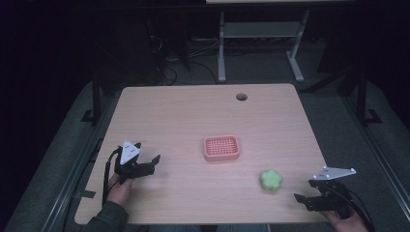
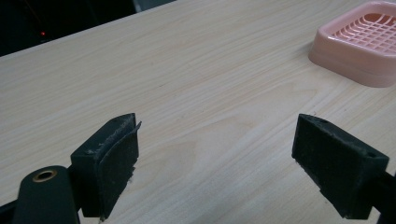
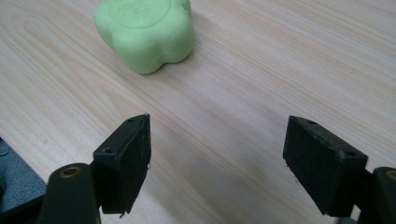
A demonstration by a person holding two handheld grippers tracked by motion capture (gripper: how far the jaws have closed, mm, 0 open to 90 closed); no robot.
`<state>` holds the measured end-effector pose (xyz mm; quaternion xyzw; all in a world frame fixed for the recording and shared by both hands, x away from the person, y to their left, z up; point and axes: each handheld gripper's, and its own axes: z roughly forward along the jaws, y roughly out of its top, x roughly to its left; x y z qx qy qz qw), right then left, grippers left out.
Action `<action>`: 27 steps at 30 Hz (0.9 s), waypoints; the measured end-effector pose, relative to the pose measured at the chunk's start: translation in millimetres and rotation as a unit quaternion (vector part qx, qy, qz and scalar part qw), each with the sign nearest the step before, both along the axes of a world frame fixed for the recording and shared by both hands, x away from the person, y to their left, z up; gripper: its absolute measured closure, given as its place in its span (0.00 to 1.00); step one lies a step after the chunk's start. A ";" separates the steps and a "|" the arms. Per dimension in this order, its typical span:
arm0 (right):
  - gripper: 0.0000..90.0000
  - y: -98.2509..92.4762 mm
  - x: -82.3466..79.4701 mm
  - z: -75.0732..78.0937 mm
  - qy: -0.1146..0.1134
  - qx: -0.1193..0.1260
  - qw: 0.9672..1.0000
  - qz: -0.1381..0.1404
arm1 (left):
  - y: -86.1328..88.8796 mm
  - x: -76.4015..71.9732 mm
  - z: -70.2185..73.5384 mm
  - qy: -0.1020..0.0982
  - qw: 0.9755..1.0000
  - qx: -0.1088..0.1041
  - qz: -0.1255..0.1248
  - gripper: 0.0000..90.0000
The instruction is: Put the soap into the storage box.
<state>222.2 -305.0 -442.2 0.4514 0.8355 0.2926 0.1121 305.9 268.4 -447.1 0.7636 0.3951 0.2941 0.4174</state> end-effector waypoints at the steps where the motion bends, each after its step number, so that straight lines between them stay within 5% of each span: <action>1: 0.25 0.0 0.0 0.0 0.000 0.000 1.000 0.000 | 0.0 0.0 0.0 0.000 1.000 0.000 0.000 0.16; 27: 0.23 29.0 14.3 17.9 0.001 -0.022 0.999 0.043 | -0.1 -1.6 -0.1 0.001 1.000 0.003 -0.001 0.16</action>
